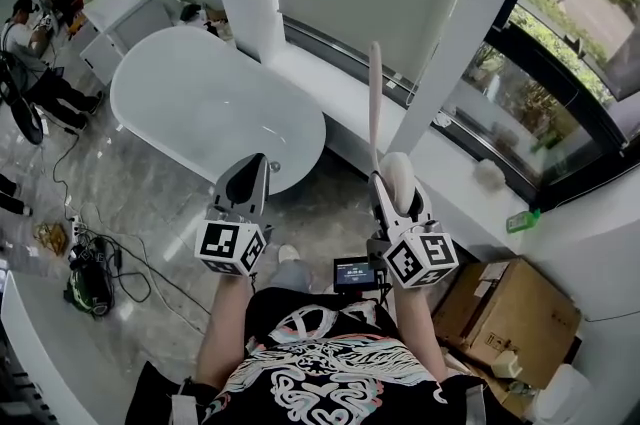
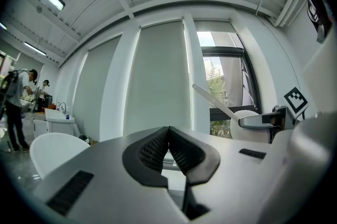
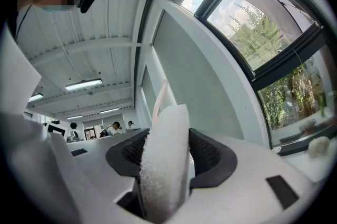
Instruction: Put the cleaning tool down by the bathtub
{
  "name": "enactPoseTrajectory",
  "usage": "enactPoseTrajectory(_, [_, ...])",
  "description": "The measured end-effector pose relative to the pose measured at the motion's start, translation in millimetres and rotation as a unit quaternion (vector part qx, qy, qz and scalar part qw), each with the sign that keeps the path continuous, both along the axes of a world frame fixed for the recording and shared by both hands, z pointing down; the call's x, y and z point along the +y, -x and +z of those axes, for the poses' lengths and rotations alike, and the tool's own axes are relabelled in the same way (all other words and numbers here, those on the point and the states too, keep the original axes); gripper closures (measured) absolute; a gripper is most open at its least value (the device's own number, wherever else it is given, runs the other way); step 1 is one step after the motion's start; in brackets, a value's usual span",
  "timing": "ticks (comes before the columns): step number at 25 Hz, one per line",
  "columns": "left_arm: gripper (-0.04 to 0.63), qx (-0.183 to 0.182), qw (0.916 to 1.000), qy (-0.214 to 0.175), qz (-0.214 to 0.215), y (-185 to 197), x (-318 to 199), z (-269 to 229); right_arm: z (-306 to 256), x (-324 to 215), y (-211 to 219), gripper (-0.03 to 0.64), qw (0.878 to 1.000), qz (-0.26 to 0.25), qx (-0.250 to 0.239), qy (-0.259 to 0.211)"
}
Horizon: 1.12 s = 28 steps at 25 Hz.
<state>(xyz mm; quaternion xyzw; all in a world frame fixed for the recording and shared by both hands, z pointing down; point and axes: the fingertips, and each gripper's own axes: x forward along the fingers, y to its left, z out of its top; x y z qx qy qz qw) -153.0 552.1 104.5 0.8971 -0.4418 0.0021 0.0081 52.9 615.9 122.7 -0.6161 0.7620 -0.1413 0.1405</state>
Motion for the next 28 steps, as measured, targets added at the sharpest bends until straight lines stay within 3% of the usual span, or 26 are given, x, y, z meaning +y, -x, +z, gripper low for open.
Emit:
enactPoseTrajectory(12, [0.578,-0.003,0.9998,0.007,0.018,-48,-67,19,15,-54,-39,0.376,1.0,0.009,0.005,0.006])
enactPoseTrajectory(28, [0.578,-0.005,0.9984,0.022,0.053,-64,-287,17,19,-263,-43,0.376,0.999,0.032,-0.011,0.027])
